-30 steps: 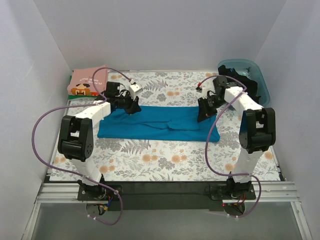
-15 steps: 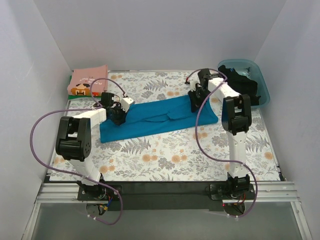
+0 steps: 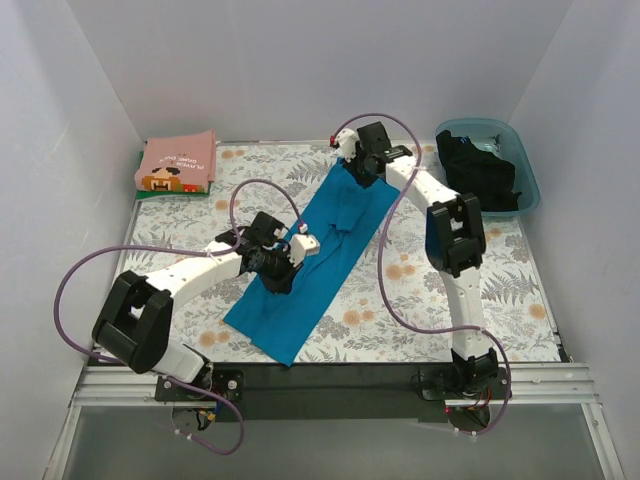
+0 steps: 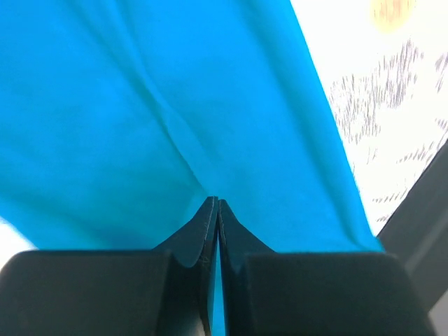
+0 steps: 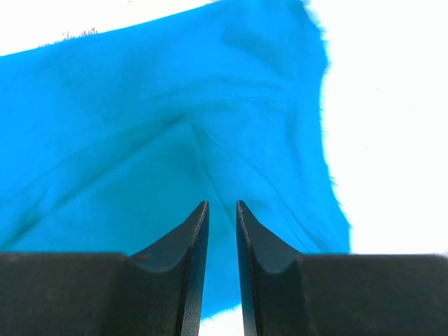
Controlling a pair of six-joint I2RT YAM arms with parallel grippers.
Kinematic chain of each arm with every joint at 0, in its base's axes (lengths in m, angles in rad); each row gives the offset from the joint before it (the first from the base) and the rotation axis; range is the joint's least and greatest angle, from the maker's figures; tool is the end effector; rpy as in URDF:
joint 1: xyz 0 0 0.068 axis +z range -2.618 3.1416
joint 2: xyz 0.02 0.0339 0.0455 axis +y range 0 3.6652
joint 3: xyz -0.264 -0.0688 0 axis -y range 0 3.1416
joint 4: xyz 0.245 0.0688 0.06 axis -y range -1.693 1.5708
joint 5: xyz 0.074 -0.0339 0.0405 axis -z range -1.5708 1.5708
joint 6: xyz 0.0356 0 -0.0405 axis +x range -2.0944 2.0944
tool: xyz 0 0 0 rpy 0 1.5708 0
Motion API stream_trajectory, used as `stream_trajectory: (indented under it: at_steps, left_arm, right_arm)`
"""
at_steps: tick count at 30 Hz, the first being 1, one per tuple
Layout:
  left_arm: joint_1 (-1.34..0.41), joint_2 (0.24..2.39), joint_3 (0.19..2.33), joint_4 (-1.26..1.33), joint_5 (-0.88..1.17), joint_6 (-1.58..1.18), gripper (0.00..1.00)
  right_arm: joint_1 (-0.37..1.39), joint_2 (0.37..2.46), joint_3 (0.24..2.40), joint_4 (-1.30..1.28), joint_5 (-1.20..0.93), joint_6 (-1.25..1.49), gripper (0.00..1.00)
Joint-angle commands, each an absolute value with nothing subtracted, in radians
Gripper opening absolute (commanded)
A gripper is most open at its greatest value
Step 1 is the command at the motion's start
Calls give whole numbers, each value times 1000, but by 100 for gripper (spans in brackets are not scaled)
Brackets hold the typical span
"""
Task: Fold and stack the t-shirts
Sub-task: Fold the tshirt
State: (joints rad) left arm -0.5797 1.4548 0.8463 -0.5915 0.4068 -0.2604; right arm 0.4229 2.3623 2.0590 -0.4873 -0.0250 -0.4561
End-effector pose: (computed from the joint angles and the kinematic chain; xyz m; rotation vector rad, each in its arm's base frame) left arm 0.2127 -0.1561 0.1855 0.5664 2.8184 -0.7607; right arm 0.4890 0.2211 0.2052 -1.0156 2.1315 0.0134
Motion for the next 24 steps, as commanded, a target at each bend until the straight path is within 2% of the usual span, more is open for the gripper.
stream_trajectory:
  at_steps: [1, 7, 15, 24]
  left_arm:
    - [-557, 1459, 974, -629, 403, -368, 0]
    - [-557, 1439, 990, -600, 443, -251, 0]
    - [-580, 1463, 893, -609, 417, -68, 0]
    - [-762, 1578, 801, -557, 357, -53, 0]
  right_arm:
    - [371, 2125, 1941, -385, 22, -470, 29]
    - [353, 2006, 1845, -501, -175, -352, 29]
    - [354, 2138, 1812, -583, -523, -126, 23]
    - [356, 2299, 1824, -581, -473, -104, 20]
